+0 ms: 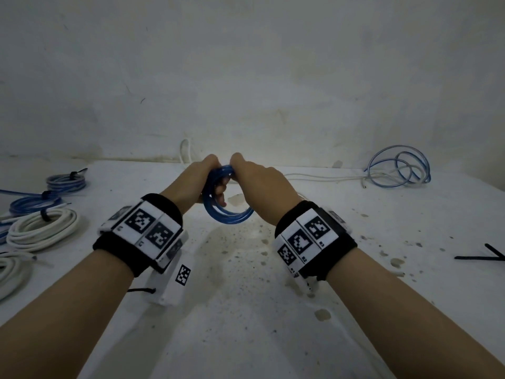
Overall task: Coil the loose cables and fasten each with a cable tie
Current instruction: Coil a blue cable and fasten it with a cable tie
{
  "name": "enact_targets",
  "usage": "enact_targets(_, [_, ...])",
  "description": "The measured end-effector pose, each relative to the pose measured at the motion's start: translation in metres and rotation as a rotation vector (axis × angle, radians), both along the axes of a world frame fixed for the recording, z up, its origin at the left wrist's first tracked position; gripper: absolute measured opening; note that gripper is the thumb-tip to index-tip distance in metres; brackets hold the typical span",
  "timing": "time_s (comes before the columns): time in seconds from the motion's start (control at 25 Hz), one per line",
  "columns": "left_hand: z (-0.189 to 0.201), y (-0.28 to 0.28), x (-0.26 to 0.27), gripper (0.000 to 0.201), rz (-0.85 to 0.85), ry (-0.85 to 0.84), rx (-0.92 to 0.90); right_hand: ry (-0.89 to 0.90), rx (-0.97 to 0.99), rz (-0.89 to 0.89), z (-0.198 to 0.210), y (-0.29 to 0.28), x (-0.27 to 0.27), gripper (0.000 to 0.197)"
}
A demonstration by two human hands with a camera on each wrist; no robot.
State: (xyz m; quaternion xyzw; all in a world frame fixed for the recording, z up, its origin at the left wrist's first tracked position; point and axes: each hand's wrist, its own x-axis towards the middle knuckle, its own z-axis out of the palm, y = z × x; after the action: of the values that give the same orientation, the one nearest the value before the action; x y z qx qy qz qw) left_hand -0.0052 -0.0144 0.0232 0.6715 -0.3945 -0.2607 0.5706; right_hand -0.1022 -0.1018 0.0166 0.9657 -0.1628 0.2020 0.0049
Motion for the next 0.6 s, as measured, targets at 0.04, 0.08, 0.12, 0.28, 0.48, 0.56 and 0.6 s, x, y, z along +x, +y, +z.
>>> enact_targets(0.04, [0.000, -0.002, -0.004, 0.041, 0.068, -0.116, 0.004, 0.041, -0.121, -0.013, 0.002, 0.004, 0.000, 0.018])
enact_targets(0.08, [-0.001, -0.003, -0.009, 0.045, 0.154, -0.225, -0.025, 0.052, -0.190, -0.027, 0.004, 0.007, 0.000, 0.024])
enact_targets(0.12, [-0.003, -0.005, -0.014, 0.049, 0.252, -0.294, -0.088, 0.039, -0.226, -0.038, 0.004, 0.009, 0.003, 0.027])
enact_targets(0.28, [0.002, -0.014, -0.008, 0.042, 0.464, 0.030, -0.378, -0.175, 0.039, -0.089, 0.004, 0.009, 0.009, 0.023])
enact_targets(0.48, [0.008, -0.018, -0.007, 0.039, 0.451, -0.060, -0.377, -0.181, 0.019, -0.112, 0.009, 0.006, 0.007, 0.021])
enact_targets(0.56, [0.009, -0.017, -0.008, 0.039, 0.444, 0.043, -0.431, -0.183, -0.030, -0.084, 0.006, 0.007, 0.004, 0.029])
enact_targets(0.6, [0.010, -0.016, -0.009, 0.038, 0.416, 0.138, -0.445, -0.167, -0.075, -0.093, 0.005, 0.005, 0.002, 0.031])
